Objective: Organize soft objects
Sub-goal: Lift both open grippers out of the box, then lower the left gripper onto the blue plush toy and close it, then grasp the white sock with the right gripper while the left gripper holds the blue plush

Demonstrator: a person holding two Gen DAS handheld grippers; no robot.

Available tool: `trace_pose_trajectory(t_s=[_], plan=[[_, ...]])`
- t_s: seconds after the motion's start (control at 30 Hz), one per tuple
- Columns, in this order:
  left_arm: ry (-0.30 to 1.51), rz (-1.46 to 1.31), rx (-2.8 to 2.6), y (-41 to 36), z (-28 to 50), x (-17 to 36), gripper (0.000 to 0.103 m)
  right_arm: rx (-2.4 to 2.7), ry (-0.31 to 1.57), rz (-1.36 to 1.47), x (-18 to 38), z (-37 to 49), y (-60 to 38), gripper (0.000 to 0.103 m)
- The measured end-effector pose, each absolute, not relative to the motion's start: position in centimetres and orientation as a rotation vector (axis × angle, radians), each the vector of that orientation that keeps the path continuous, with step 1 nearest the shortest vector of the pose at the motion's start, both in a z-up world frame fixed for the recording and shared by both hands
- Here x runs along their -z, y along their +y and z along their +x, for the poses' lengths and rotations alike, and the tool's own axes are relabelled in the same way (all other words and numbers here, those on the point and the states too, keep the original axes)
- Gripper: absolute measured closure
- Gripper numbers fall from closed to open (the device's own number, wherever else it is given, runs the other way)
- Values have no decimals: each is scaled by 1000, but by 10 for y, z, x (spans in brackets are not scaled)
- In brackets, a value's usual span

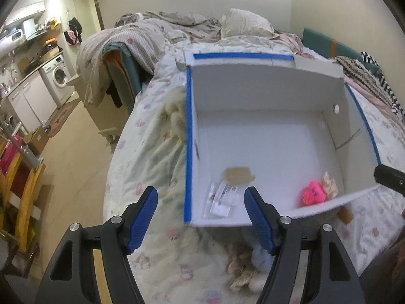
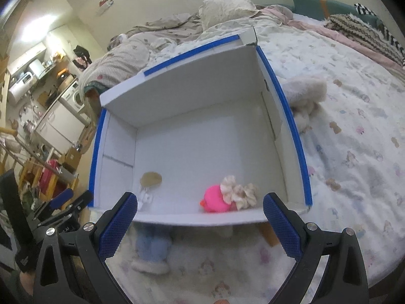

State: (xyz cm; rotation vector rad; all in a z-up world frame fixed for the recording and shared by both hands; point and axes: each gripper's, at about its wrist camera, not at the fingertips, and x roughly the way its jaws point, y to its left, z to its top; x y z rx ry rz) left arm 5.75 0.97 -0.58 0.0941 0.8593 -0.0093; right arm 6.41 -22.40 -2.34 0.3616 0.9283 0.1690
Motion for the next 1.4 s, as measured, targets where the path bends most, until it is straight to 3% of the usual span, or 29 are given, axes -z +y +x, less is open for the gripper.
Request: trace_pose_trajectory(t_s=[0.3,0.53,1.07,1.1,1.13,1.17,1.2,1.27,1.4], plan=[[940,54,14,34,34,27,35,-127,1033,414,49,52,-227,0],[1118,-101,52,49,36,60,35,-131,1055,387,53,56,-218,0],[1232,7,301,-54,61,99,35,-85,1099,361,66,59,-222,0],[1235,35,303,-60,62,103,37,-82,1101,365,67,59,-224,0],[1235,51,303,-63,63,105,50,-79,1102,370,68,59,-225,0],[1230,70,303,-66,63,106,71,-77,1104,377,68,59,-227,0],[1214,101,297,-70,62,106,78,-83,1107,391,69,59,-228,0],[1199,162,293,-73,58,107,89,-98,1104,422,68,60,-230,0],[1183,145,342,-74,54,99,95,-92,1104,445,67,60,-236,0]])
